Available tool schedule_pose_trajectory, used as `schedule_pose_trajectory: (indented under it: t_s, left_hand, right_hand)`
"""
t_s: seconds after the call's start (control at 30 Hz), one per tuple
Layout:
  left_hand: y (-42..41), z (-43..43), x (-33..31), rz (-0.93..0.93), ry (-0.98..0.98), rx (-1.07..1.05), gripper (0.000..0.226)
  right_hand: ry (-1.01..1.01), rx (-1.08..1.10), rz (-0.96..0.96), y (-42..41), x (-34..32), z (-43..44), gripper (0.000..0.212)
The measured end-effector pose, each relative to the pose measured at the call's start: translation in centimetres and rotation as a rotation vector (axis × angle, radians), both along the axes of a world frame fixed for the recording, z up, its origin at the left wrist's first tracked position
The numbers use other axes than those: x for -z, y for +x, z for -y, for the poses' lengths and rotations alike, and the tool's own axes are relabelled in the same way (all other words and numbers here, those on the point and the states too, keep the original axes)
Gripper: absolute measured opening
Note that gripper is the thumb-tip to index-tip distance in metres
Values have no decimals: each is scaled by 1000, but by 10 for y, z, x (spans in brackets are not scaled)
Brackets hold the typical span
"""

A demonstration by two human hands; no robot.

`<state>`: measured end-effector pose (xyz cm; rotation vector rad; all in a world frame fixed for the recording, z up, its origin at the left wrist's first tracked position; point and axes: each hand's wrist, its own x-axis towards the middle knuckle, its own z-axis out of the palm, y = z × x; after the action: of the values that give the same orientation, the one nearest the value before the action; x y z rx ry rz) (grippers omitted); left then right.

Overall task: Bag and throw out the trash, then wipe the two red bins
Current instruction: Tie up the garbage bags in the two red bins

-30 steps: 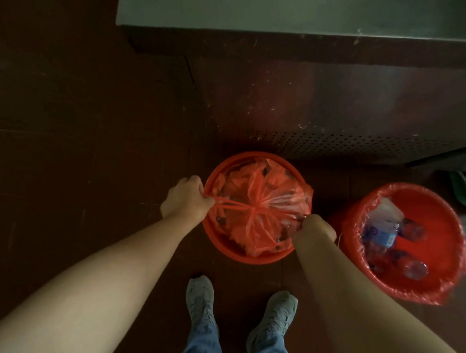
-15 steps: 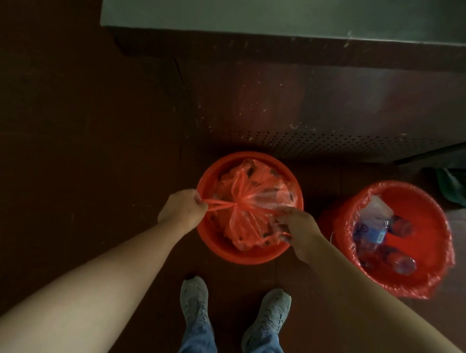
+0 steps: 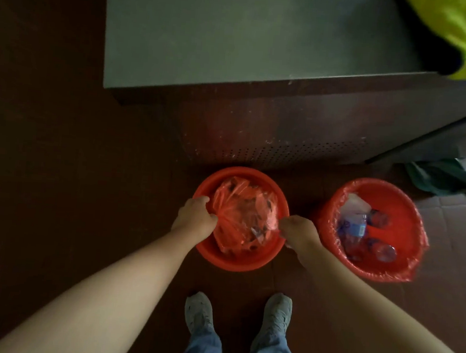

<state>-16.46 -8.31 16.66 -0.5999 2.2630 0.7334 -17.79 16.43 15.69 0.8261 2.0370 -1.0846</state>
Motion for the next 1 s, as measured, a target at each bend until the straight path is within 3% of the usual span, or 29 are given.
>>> schedule_pose_trajectory:
  t_s: [0.23, 0.4, 1.0]
  left_hand:
    - [-7, -43, -29, 27, 26, 167, 55]
    - [0, -96, -26, 14, 96, 167, 48]
    - [12, -358, -22, 26, 32, 256, 47]
  right_hand:
    - [27, 73, -55, 27, -36, -44, 11]
    - [75, 91, -85, 43, -29, -86, 16]
    - [18, 90, -33, 72, -45, -329, 19]
